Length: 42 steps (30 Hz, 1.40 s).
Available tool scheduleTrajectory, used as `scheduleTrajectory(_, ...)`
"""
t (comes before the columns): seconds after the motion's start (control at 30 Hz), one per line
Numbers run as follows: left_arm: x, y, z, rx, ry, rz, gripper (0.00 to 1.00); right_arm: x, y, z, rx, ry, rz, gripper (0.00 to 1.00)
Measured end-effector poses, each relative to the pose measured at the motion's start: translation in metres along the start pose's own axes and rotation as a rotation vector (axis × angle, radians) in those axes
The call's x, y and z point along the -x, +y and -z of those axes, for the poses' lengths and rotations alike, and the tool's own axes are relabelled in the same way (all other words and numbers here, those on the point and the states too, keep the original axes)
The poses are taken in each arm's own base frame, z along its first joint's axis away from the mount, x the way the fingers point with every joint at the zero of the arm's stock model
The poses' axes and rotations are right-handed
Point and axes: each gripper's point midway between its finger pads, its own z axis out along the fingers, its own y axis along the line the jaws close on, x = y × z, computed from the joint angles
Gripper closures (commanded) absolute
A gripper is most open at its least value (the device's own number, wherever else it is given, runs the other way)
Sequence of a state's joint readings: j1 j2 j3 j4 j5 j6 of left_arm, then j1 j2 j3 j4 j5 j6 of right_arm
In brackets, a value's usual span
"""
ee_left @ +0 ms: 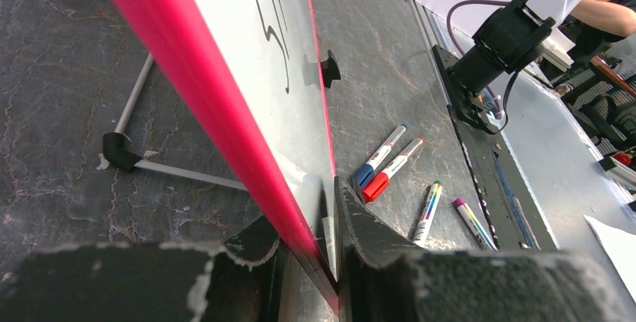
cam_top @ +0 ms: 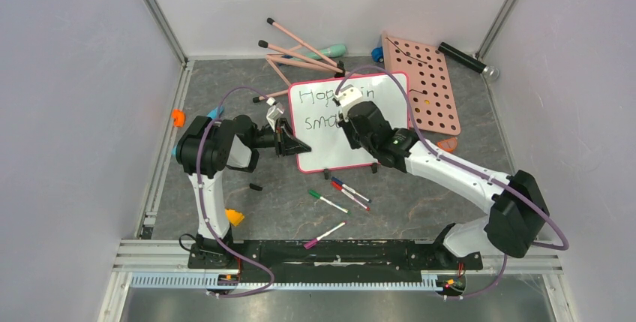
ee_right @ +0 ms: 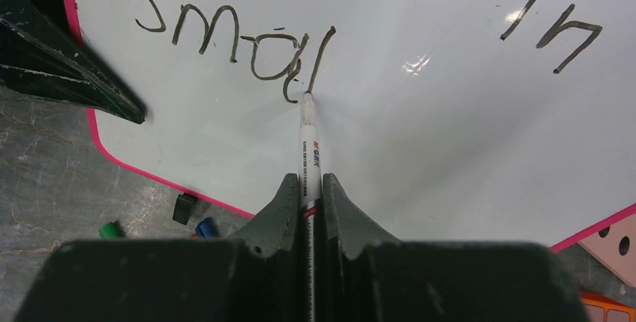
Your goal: Write a sentence on the whiteboard
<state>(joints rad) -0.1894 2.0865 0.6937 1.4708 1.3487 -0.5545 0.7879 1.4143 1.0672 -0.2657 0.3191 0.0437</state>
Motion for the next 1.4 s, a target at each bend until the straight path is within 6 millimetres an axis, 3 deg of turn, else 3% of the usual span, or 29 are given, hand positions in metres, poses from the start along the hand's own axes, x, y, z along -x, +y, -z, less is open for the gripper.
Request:
scheduleTrajectory(0.2, 0.0, 0.0, 0.0, -0.002, 0.001, -0.001, 0.79, 0.003, -0.001, 0.002, -0.002, -0.002, 0.0, 1.0)
scheduleTrajectory(0.43, 0.0, -0.001, 0.0, -0.005, 0.002, -0.004, 0.79, 0.035, -0.015, 0.006, -0.048, -0.055, -0.017, 1.0)
scheduleTrajectory(0.63, 0.0, -0.001, 0.0, -0.005, 0.002, -0.005, 0.79, 0.043, -0.021, 0.003, -0.068, -0.064, -0.02, 1.0)
scheduleTrajectory(1.07, 0.0, -0.001, 0.0, -0.004, 0.002, -0.001, 0.78, 0.038, -0.022, -0.001, -0.077, -0.047, -0.016, 1.0)
scheduleTrajectory(1.4, 0.0, 0.0, 0.0, -0.003, 0.002, 0.002, 0.79, -0.001, -0.015, 0.003, -0.031, 0.013, -0.005, 1.0)
